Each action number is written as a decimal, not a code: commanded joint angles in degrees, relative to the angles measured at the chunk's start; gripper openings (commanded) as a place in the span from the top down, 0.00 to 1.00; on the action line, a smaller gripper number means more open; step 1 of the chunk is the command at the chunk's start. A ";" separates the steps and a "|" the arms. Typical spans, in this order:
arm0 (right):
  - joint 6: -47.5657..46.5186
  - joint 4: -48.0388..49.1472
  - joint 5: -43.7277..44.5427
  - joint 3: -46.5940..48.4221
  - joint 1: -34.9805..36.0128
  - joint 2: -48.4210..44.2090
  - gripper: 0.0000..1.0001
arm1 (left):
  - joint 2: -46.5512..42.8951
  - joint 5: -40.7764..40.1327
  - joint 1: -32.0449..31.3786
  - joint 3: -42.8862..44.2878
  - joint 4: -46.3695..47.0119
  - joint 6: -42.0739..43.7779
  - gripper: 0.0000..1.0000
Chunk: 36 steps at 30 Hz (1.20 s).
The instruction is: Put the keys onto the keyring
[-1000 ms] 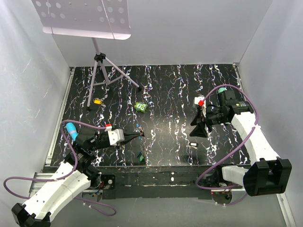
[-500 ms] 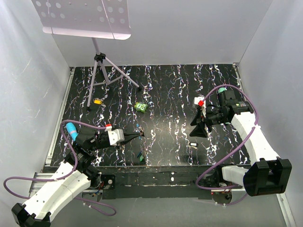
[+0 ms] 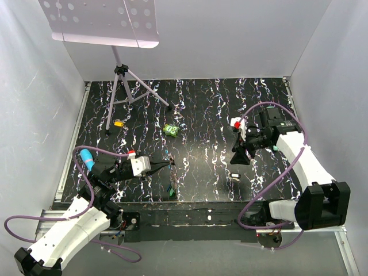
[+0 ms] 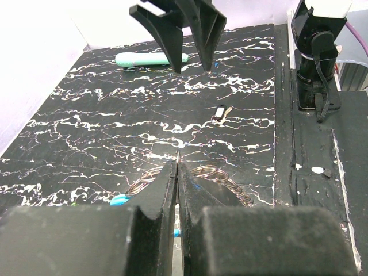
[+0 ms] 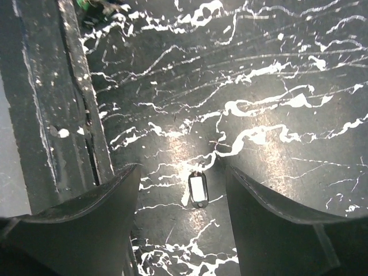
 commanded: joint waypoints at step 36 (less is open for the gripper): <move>-3.89 21.97 15.20 -20.81 6.30 -2.60 0.41 | -0.58 0.36 0.47 1.78 -0.81 1.18 1.00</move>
